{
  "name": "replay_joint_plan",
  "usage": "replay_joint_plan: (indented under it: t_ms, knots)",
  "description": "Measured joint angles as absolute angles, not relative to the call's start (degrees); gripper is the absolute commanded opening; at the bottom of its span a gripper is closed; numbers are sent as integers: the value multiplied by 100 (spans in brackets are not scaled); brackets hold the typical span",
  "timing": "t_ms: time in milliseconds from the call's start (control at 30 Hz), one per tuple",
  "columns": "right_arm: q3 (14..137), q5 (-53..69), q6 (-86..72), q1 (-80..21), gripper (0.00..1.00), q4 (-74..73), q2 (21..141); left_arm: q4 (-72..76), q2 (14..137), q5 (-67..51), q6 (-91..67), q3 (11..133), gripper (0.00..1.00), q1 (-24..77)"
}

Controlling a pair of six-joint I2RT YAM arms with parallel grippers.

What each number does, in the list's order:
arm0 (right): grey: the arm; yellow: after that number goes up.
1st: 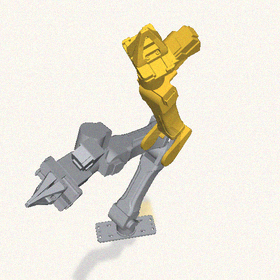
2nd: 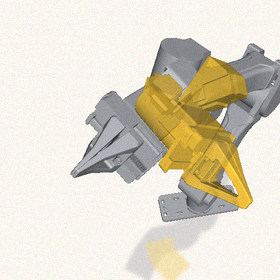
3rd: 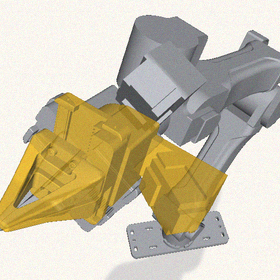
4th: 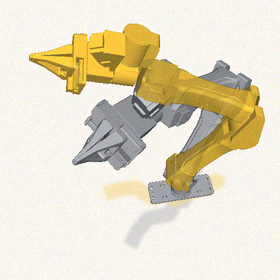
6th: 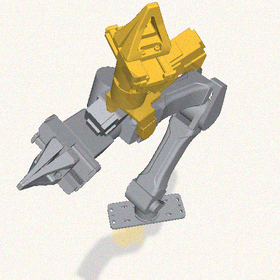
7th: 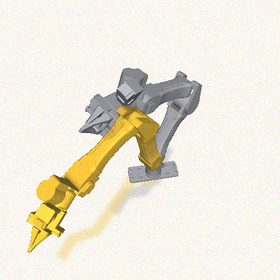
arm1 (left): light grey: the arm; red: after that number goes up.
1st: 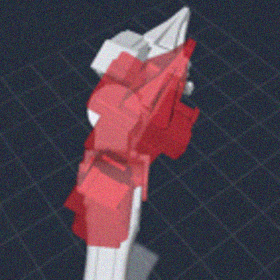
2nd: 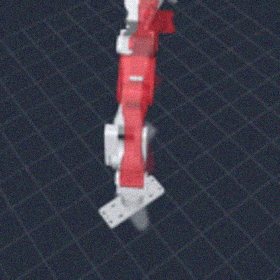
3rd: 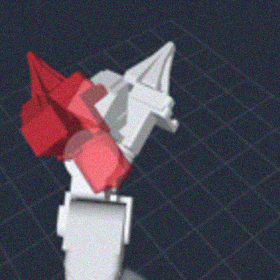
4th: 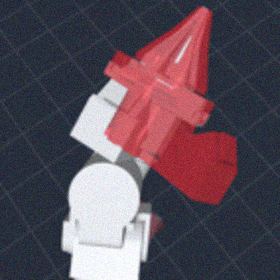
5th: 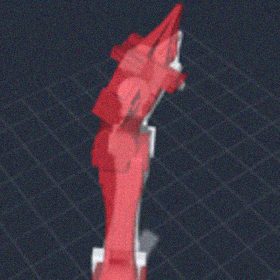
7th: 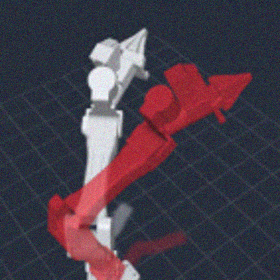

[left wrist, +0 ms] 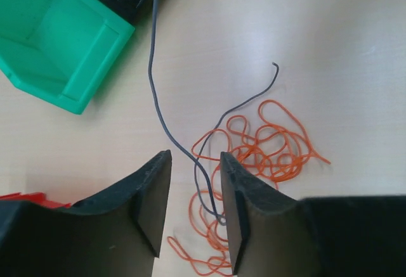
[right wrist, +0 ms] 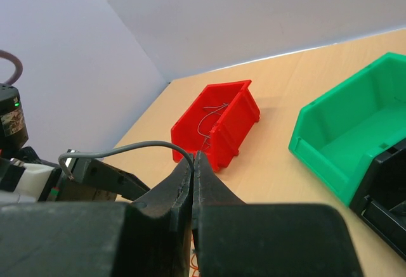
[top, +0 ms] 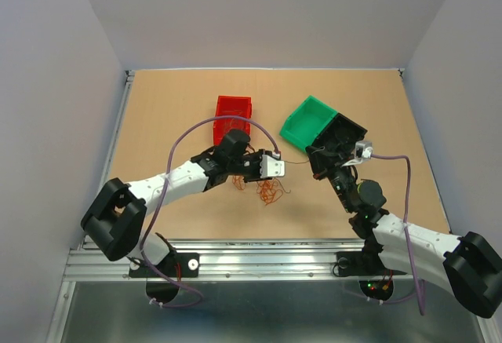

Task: Untangle the cables

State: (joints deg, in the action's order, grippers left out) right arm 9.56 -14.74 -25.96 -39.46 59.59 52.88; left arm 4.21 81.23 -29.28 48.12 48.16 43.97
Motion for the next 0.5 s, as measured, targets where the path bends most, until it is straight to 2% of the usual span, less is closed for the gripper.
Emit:
replay_joint_plan:
  t_ms: [33,67,100,300,500]
  knots:
    - [956,-1479,-2598,-3946,0,5957,5288,399,8149,-2899,4842,4845,29,4405]
    - [956,-1485,-2598,-3946,1,5959,5288,388,8189,-2867,4818,4875,12,4405]
    - [956,-1490,-2598,-3946,1,5957,5290,384,8226,-2840,4831,4899,2,4405]
    - [956,-1680,-2628,-3946,1,5955,5452,451,8246,-2628,4652,4921,0,4405]
    - [1304,-2141,-2731,-3946,0,5395,6248,790,7649,-2346,4069,4910,0,4296]
